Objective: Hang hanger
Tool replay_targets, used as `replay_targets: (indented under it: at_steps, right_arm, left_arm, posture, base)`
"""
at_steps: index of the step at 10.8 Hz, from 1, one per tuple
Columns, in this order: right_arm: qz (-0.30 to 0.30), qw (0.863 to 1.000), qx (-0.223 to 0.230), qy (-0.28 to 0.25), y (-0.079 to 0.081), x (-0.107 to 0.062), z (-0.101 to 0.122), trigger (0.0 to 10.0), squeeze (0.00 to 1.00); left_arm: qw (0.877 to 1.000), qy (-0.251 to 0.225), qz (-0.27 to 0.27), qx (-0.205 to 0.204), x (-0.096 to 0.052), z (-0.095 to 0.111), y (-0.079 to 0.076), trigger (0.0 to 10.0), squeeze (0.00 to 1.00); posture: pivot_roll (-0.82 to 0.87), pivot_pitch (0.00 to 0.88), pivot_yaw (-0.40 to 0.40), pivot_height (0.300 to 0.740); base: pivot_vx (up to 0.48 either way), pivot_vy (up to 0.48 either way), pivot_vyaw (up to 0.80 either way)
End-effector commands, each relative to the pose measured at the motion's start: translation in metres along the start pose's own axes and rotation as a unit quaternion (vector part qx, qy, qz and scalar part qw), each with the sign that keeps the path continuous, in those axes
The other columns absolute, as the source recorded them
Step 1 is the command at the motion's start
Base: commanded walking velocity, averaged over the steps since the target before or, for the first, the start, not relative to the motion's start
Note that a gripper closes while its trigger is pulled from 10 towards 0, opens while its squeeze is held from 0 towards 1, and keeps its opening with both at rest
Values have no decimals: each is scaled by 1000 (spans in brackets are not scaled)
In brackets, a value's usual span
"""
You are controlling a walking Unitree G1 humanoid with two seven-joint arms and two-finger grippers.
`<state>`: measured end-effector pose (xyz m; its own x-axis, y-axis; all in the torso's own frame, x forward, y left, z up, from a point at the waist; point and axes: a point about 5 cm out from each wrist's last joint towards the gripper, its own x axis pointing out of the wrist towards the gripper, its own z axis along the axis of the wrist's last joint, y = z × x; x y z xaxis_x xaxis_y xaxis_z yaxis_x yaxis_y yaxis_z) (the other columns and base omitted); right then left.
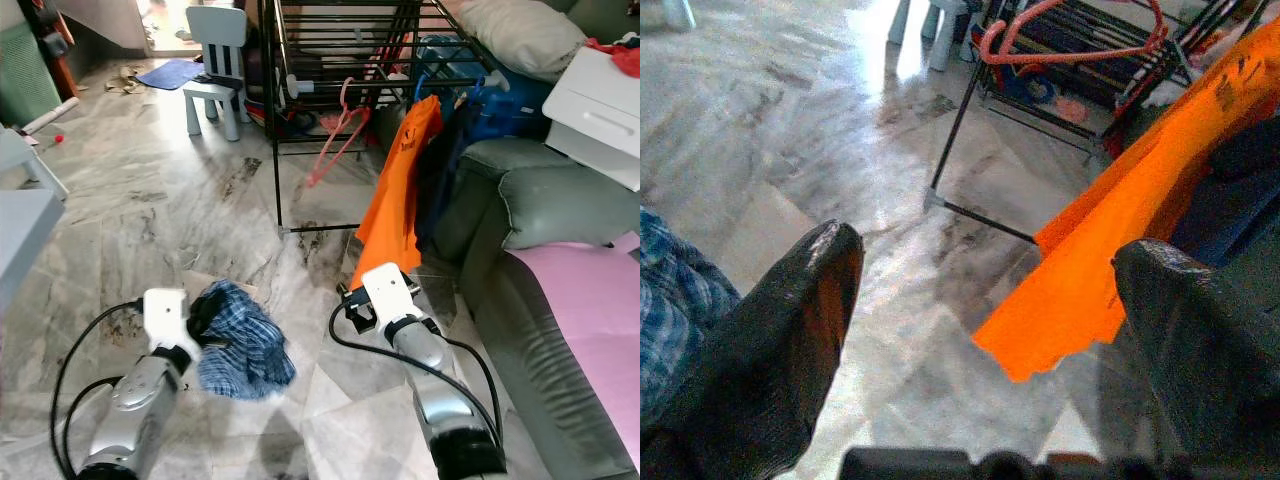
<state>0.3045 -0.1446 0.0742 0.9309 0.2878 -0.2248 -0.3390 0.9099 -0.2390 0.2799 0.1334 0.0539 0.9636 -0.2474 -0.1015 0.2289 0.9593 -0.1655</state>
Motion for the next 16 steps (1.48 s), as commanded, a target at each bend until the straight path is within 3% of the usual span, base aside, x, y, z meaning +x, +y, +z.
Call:
replay_targets:
  at_steps: [1,3,6,10,13,16]
  right_arm:
    - [-20,999,40,2,1,4,3,10000,0]
    - [-83,992,93,-3,3,13,9,10000,0]
    - [-108,989,104,11,14,8,-2,10000,0]
    - [-146,986,77,18,-3,2,-9,10000,0]
    - [-152,985,76,12,-4,5,-6,10000,0]
    - [-152,985,75,12,-3,6,-8,10000,0]
  left_arm:
    - [999,-23,-28,-1,6,12,-9,10000,0]
    - [999,-27,-34,-3,8,14,-11,10000,0]
    - [998,-27,-65,-5,16,16,-23,10000,0]
    - [997,-28,-68,-11,16,13,-24,10000,0]
    - [997,-25,-76,-5,16,9,-31,10000,0]
    - [996,-33,-85,-10,20,13,-36,10000,0]
  posture:
    - [-19,0,-15,740]
    - [-29,0,-7,740]
    - [-71,0,14,740]
    - [-73,0,4,740]
    - [-74,0,3,740]
    - [-80,0,10,740]
  base:
    - [0,0,0]
    - [339,165,0]
    - [346,333,0]
    - [367,308,-147]
    - [404,182,-685]
    - [428,0,0]
